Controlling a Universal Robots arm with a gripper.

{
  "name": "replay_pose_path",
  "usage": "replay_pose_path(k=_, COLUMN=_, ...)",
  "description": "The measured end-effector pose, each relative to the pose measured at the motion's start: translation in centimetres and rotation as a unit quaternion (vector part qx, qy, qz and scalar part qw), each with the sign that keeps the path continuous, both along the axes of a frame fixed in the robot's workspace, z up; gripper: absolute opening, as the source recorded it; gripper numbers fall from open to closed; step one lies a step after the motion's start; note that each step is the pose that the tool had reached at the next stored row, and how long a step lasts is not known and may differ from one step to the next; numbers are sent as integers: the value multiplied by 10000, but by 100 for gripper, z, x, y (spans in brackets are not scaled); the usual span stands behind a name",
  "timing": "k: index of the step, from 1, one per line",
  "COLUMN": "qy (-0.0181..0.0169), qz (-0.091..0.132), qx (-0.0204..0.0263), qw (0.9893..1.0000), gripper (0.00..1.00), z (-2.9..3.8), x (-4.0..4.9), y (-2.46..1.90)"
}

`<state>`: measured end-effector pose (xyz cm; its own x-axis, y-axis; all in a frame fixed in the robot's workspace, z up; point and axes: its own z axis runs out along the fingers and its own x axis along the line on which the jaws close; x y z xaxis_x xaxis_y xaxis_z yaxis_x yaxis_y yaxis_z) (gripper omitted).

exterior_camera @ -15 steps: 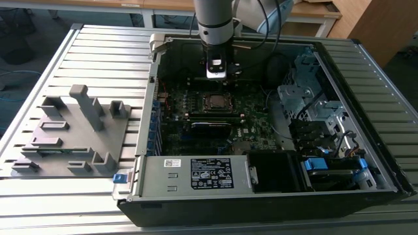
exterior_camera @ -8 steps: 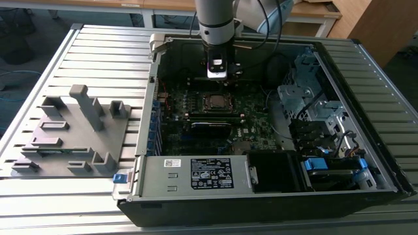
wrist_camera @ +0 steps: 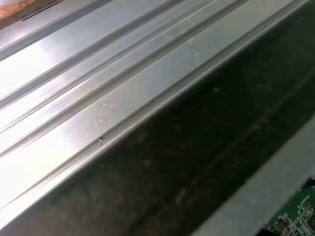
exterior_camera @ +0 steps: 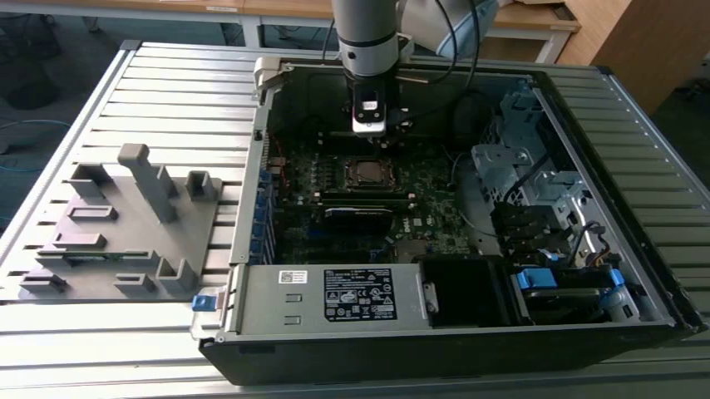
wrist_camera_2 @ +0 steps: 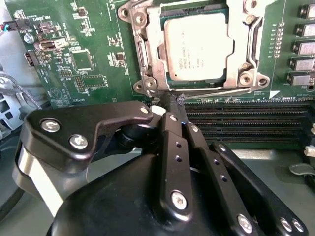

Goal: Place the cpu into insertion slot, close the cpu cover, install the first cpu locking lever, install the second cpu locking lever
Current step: 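Install the first cpu locking lever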

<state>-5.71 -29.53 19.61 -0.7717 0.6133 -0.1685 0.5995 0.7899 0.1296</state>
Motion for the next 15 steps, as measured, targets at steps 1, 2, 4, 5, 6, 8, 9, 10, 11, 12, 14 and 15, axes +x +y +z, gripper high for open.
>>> replay_pose_path(k=1, qy=0, qz=-1, qx=-11, qw=10000, gripper=10, z=-5, x=0, y=0)
replay_pose_path(k=2, qy=0, qz=-2, qx=-21, qw=10000, gripper=10, z=-9, x=0, y=0)
replay_pose_path(k=4, qy=0, qz=-4, qx=-46, qw=10000, gripper=10, z=-19, x=0, y=0)
replay_pose_path(k=5, qy=1, qz=-5, qx=-57, qw=10000, gripper=10, z=-24, x=0, y=0)
replay_pose_path(k=6, qy=1, qz=-5, qx=-60, qw=10000, gripper=10, z=-25, x=0, y=0)
replay_pose_path(k=8, qy=1, qz=-4, qx=-61, qw=10000, gripper=10, z=-26, x=0, y=0)
replay_pose_path(k=9, qy=0, qz=-5, qx=-60, qw=10000, gripper=10, z=-27, x=0, y=0)
replay_pose_path(k=10, qy=0, qz=-5, qx=-60, qw=10000, gripper=10, z=-27, x=0, y=0)
replay_pose_path(k=11, qy=0, qz=-5, qx=-60, qw=10000, gripper=10, z=-27, x=0, y=0)
replay_pose_path(k=12, qy=0, qz=-5, qx=-60, qw=10000, gripper=10, z=-27, x=0, y=0)
replay_pose_path(k=14, qy=-1, qz=-5, qx=-59, qw=10000, gripper=10, z=-22, x=0, y=1)
replay_pose_path(k=15, qy=-2, qz=-5, qx=-58, qw=10000, gripper=10, z=-13, x=1, y=1)
